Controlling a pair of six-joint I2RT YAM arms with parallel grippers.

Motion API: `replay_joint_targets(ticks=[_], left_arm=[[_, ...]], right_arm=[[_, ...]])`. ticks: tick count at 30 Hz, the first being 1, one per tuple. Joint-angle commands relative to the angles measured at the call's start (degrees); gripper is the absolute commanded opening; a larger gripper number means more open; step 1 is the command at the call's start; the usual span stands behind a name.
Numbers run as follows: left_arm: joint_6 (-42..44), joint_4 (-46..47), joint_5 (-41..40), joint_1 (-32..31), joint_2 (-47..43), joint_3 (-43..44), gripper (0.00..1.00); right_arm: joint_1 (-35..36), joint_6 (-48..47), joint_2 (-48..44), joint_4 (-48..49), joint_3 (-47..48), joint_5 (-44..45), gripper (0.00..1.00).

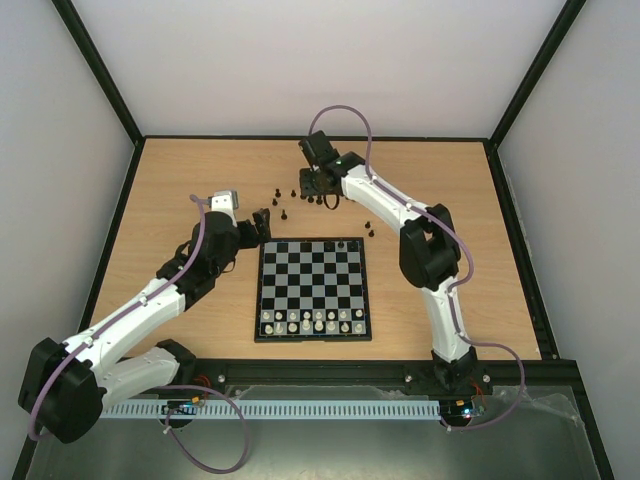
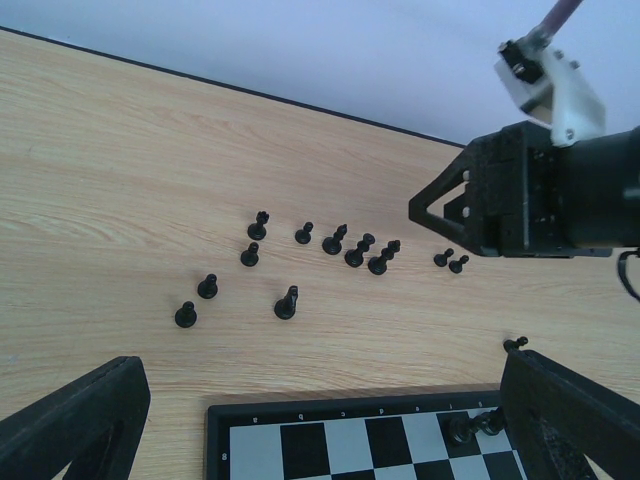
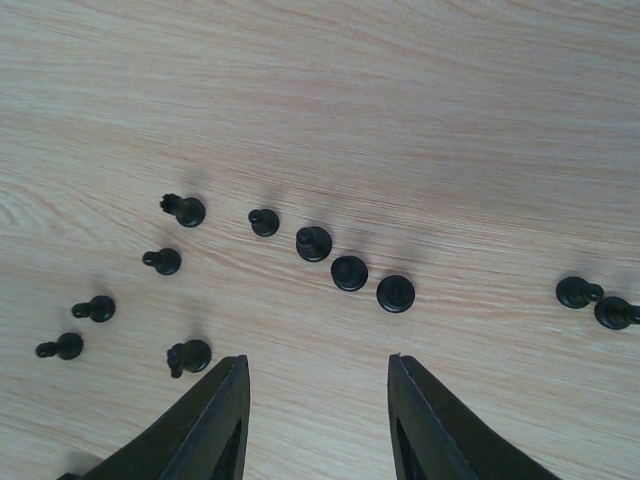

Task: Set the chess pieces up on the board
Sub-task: Pick up the chess piece at the center of the board.

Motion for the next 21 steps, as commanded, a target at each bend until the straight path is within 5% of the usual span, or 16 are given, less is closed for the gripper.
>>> replay_joint_targets(ticks=[1, 21], left_arm=[[-0.19, -0.73, -0.69, 0.05, -0.69, 0.53, 0.99], [-0.25, -0.82, -0.6, -0.02, -0.97, 0.58, 0.99]], right_arm=[[-0.59, -0.12, 3.36, -4.35, 3.27, 1.89, 0.38], [-3.38, 0.38, 10.01, -4.2, 5.52, 0.86, 0.33]])
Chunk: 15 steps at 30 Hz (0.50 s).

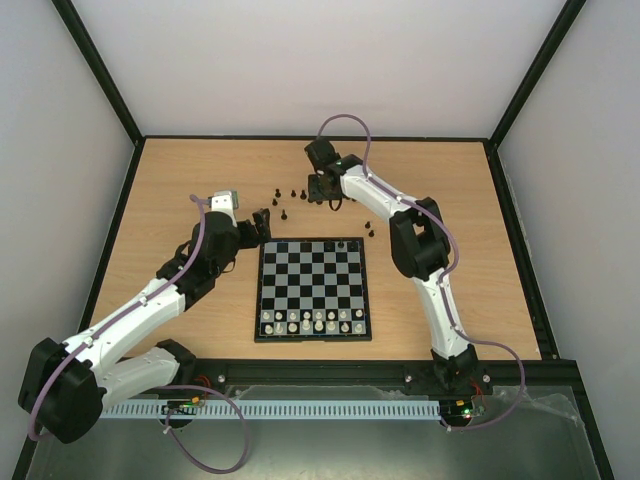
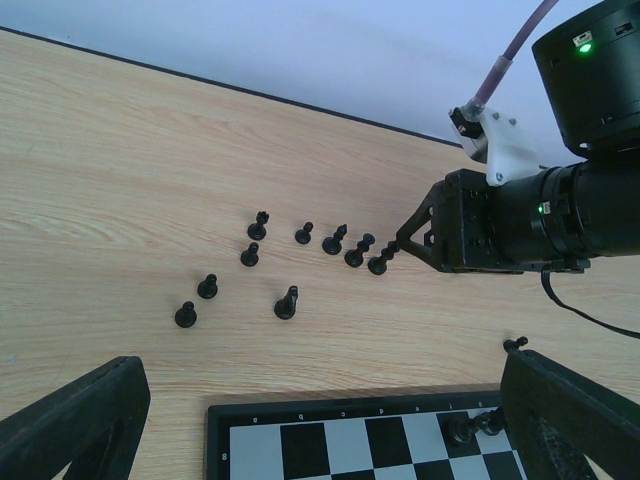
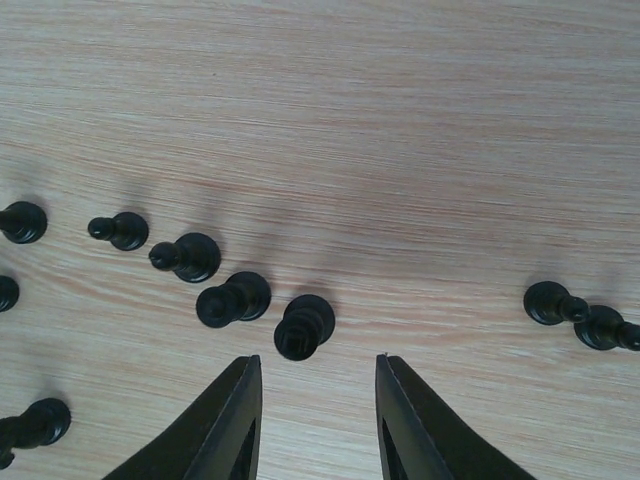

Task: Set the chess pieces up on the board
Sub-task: Pick up the chess piece at the center of the board.

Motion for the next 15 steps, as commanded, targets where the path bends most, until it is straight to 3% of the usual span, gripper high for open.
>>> replay_joint_targets(ticks=[1, 10, 15], left_arm=[[-0.26, -0.8, -0.58, 0.01, -0.96, 0.62, 0.99], [-0.18, -0.8, -0.67, 0.05, -0.76, 0.63, 0.99], [-0.17, -0.8, -0.67, 0.05, -0.67, 0.58, 0.99]], right_arm=[[-0.55, 0.13, 1.69, -2.33, 2.22, -0.72, 0.33], [-0.59, -0.16, 2.37, -1.94, 3.09, -1.84, 0.36], [-0.6, -0.39, 3.42, -2.78, 4.41, -0.84, 0.33]])
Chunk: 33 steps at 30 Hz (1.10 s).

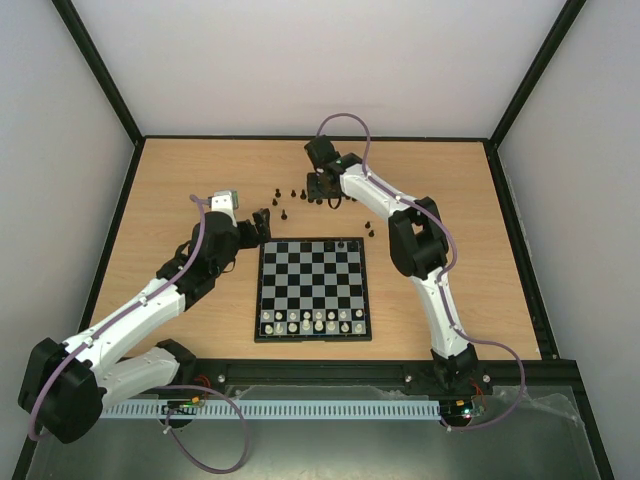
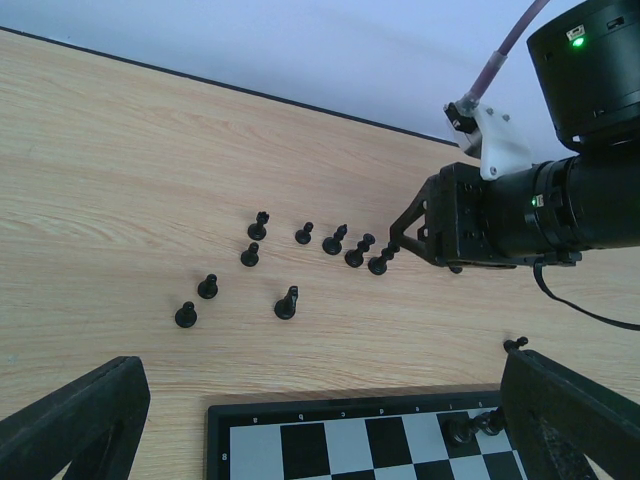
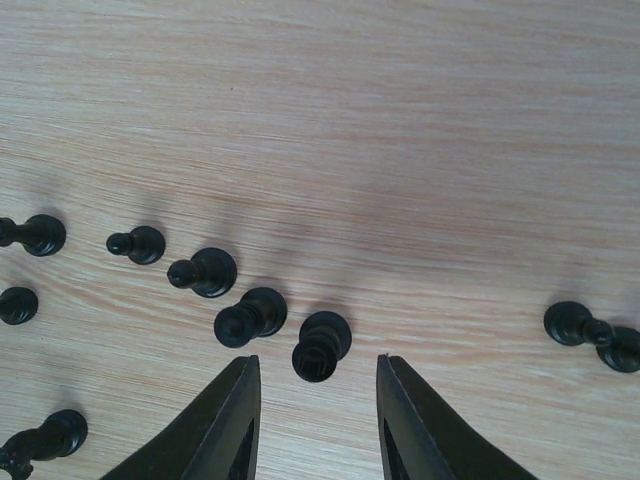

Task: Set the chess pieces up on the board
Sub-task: Pick up the chess piece at the center of the board.

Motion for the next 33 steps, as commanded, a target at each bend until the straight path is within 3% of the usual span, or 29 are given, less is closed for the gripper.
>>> replay_joint_targets(ticks=[1, 33], left_arm=[[-0.19, -0.82, -0.67, 0.01, -0.67, 0.6, 0.99], [-0.19, -0.69, -0.58, 0.0, -0.58, 0.65, 0.99]], right_arm=[[-0.25, -0.36, 2.07, -2.82, 2.71, 0.74, 0.32], [-0.83, -0.55, 5.78, -3.64, 5.75, 1.01, 0.24]])
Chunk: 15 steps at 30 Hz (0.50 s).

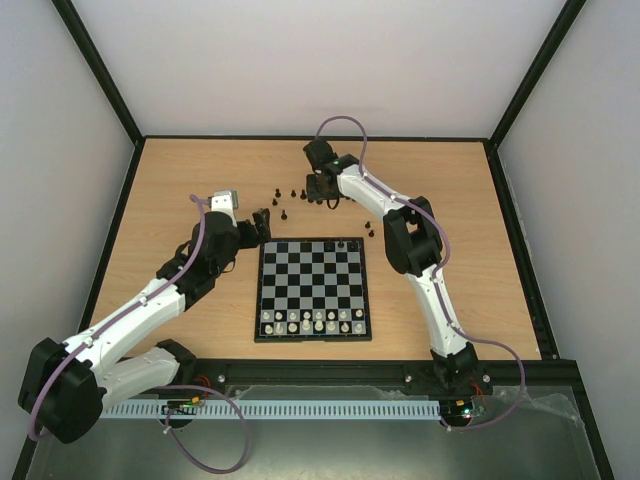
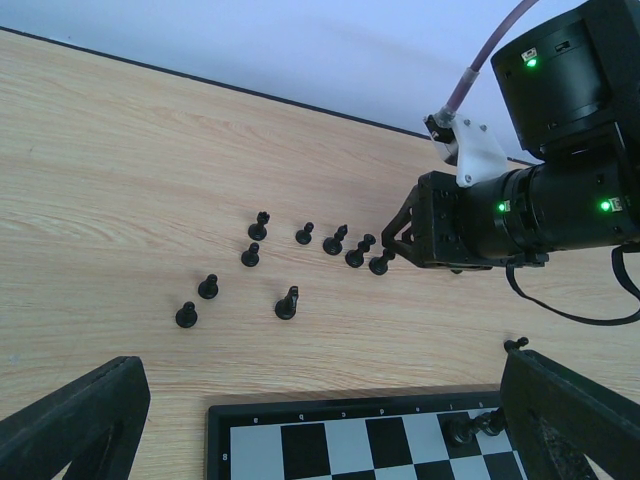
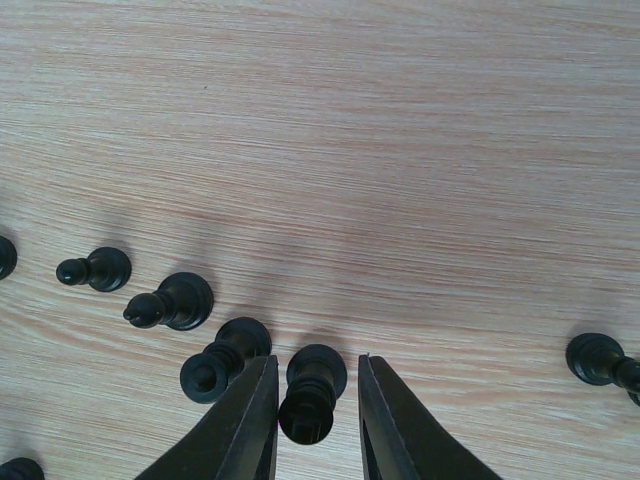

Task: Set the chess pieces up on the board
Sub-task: Pick up the chess piece at the center of the board.

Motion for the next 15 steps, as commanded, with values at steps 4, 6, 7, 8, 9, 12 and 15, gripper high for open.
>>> replay_joint_targets(ticks=[4, 6, 7, 8, 9, 12, 15], left_arm=[[-0.19, -0.63, -0.47, 0.05, -0.49, 0.66, 0.99], [-0.24, -0.62, -0.43, 0.01, -0.34, 0.62, 0.99], [-0.27, -0.62, -0.43, 0.0, -0.29, 0.64, 0.99], [-0.24, -0.55, -0.43, 0.0, -0.35, 0.66, 0.99], [-0.27, -0.54, -0.43, 0.0, -0.2, 0.56, 0.99], [-0.26, -0.54, -0.34, 0.02, -0.12, 0.65, 0.99], [-0.27, -0.45, -0.34, 0.01, 0.02, 0.59, 0.99]], right_arm=[[-0.3, -0.52, 1.72, -3.07, 1.66, 0.59, 0.24], [-0.37, -0.55, 1.9, -3.09, 1.69, 0.45, 0.23], [-0.39, -0.58, 1.99, -2.99, 1.69, 0.38, 0.23], [-0.38, -0.63, 2.07, -3.04, 1.73, 0.33, 0.23], [-0.39, -0.63, 2.15, -3.07, 1.75, 0.33, 0.23], [-0.37, -0.72, 2.26, -3.19, 1.84, 0.37, 0.19], [-0.37, -0.81, 2.27, -3.31, 1.93, 0.41, 0.17]])
